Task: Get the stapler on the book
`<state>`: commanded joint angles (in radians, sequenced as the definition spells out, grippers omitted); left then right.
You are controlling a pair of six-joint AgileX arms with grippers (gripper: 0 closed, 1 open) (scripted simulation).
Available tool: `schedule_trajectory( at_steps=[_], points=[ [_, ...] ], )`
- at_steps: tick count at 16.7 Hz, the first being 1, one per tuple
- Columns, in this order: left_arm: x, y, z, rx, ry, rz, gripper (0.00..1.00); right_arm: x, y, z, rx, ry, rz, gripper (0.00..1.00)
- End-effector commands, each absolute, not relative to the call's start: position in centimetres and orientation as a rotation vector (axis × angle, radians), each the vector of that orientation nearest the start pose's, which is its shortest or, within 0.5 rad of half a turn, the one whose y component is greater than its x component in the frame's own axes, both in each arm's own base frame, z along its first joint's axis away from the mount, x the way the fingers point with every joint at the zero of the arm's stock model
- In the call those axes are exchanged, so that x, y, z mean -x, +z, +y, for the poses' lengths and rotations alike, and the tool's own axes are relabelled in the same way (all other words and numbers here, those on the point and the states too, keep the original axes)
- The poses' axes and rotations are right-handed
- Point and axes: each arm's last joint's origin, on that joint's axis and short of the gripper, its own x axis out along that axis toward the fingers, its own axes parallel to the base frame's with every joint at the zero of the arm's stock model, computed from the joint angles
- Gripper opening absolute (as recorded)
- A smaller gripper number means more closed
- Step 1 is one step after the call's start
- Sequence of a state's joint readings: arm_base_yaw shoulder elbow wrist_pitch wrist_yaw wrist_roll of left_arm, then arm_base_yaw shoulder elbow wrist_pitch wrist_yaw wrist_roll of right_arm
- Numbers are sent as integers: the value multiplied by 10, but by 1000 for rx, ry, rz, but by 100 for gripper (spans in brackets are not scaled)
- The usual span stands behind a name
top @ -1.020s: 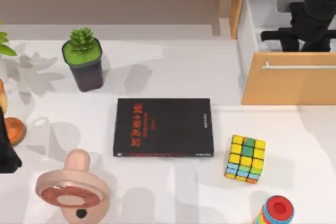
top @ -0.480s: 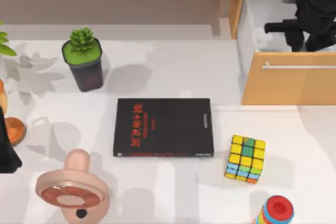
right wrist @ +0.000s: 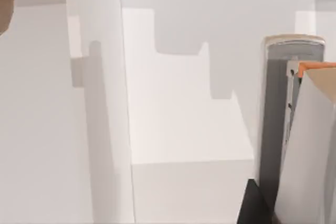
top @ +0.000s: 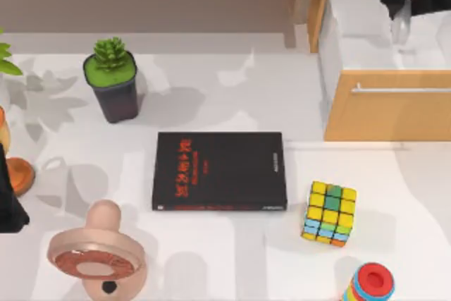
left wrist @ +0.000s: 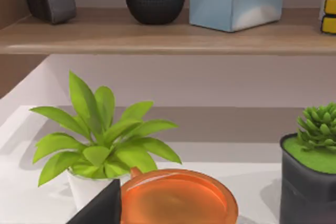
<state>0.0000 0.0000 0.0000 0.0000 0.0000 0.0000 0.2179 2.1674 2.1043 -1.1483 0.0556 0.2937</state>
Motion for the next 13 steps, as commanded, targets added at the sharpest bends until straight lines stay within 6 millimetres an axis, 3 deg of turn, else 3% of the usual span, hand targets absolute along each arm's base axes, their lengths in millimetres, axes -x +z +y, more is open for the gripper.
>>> schedule_trajectory(
  at_steps=[4, 7, 10, 13],
  points=[
    [-106, 160, -1, 0, 0, 0, 100, -427, 305, 151, -169, 14, 1116, 0],
    [-106, 160, -1, 0, 0, 0, 100, -412, 310, 197, -213, 49, 1114, 0],
    [-106, 160, -1, 0, 0, 0, 100, -395, 290, 249, -211, 64, 1186, 0],
    [-106, 160, -1, 0, 0, 0, 100, -374, 251, 297, -150, 43, 1305, 0]
  ],
)
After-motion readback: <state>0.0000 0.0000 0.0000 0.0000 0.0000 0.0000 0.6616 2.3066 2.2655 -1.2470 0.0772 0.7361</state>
